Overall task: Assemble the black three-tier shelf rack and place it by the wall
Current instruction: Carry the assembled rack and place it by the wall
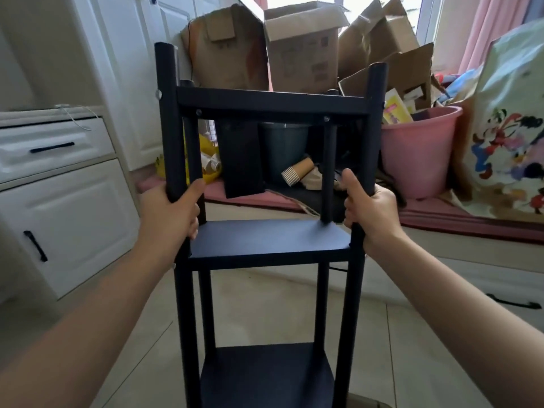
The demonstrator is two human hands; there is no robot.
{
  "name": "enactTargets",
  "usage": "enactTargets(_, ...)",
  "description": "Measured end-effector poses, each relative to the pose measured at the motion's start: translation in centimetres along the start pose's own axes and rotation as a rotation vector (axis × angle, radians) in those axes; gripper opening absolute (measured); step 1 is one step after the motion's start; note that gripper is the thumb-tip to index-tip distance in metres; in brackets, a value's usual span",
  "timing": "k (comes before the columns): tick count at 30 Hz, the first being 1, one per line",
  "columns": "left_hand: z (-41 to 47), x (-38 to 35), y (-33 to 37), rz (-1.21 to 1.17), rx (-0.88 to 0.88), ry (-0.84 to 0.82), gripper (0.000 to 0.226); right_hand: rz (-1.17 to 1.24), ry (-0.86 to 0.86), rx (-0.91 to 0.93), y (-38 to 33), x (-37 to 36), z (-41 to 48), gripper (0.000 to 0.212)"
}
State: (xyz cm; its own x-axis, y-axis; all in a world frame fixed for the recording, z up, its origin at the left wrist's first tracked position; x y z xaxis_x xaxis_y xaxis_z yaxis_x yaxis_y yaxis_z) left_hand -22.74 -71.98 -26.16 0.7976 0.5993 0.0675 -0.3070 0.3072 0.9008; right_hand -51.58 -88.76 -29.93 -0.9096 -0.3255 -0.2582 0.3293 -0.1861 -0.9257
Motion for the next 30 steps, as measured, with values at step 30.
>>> enactTargets(30, 24.7, -3.2, 9.3, 0.150, 0.347, 0.183, 0.040, -0.413, 0.046, -0.256, -17.3, -5.2, 21.3, 0.044)
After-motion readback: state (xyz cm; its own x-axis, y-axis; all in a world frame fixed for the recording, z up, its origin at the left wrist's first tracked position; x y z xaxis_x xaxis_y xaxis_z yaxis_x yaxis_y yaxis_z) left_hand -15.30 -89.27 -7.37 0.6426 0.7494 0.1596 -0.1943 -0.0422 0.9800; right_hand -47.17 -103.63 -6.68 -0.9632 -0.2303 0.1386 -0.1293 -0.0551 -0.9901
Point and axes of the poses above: each hand's wrist, its own z-axis towards the middle knuckle, its own x-axis out of the back of the hand, y = z × x, the point moved 7 cm from there along z, towards the middle knuckle, and after that the axes turned 10 degrees about -y, right-handed, at the moved point
